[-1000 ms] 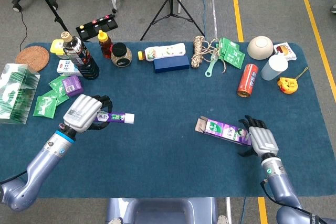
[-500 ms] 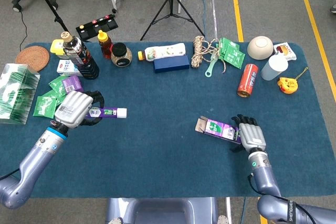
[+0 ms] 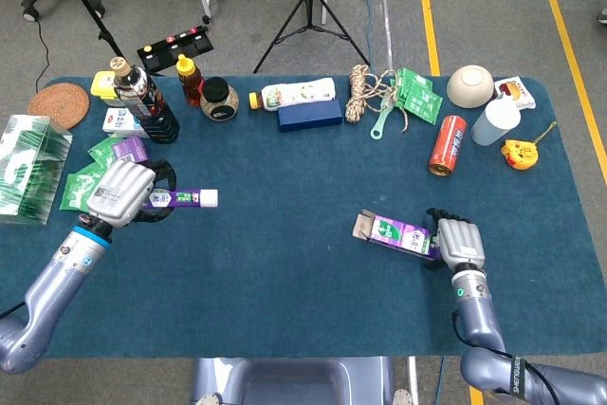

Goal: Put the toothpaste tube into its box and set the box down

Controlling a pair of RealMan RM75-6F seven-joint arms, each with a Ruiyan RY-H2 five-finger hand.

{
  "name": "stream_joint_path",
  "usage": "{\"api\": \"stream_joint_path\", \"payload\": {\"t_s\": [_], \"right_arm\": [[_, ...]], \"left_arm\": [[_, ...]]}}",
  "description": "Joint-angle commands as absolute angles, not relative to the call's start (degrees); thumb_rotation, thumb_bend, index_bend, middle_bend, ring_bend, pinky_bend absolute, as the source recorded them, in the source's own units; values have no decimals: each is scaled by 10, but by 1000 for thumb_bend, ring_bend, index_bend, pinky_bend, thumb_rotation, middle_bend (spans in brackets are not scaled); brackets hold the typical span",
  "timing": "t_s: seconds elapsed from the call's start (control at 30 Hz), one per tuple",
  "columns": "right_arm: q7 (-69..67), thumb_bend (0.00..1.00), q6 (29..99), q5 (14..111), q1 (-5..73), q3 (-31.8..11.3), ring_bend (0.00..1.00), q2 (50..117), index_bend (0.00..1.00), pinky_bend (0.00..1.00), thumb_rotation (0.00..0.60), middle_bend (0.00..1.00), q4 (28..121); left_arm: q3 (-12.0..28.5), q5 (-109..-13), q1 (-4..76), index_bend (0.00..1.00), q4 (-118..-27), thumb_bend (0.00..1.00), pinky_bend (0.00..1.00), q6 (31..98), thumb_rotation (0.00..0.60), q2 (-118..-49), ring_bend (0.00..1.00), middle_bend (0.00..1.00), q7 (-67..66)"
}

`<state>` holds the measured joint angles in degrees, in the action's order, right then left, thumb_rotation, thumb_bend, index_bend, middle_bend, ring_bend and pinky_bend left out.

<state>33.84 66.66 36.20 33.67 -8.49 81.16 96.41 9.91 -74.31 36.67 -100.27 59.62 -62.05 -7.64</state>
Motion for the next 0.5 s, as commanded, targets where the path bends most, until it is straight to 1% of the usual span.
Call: {"api": "stream_joint_path", "payload": {"t_s": [0.03,0.1,0.13,0.23,0.33,0.5], "right_arm": [[327,9,665,377,335,-83,308,823,218,336,600,279,948],[321,48,667,388,334,-84,355,829,259,405,600,325,939],[319,83,668,391,334,-83,380,831,286,439,600,352,936],[304,167,674,418,330,-83,435,840,364,511,600,417,920],[284,224,673,447,323,-78,476,845,420,554,600,466,906],[249,297,656,483,317,-74,504,838,451,577,600,495,897]], "left_arm": [[99,-744,367,562,-1002,332,712,597,600,-621,492,425,-77],[99,-744,367,561,-1002,332,712,597,600,-621,492,425,-78],[99,-743,367,561,-1002,332,712,598,600,-621,492,425,-78],[99,-741,366,561,-1002,331,712,598,600,-620,492,425,-79],[98,-739,366,562,-1000,330,712,595,600,-620,492,425,-79],[97,-738,367,562,-998,328,712,592,600,-622,492,424,-77]]}}
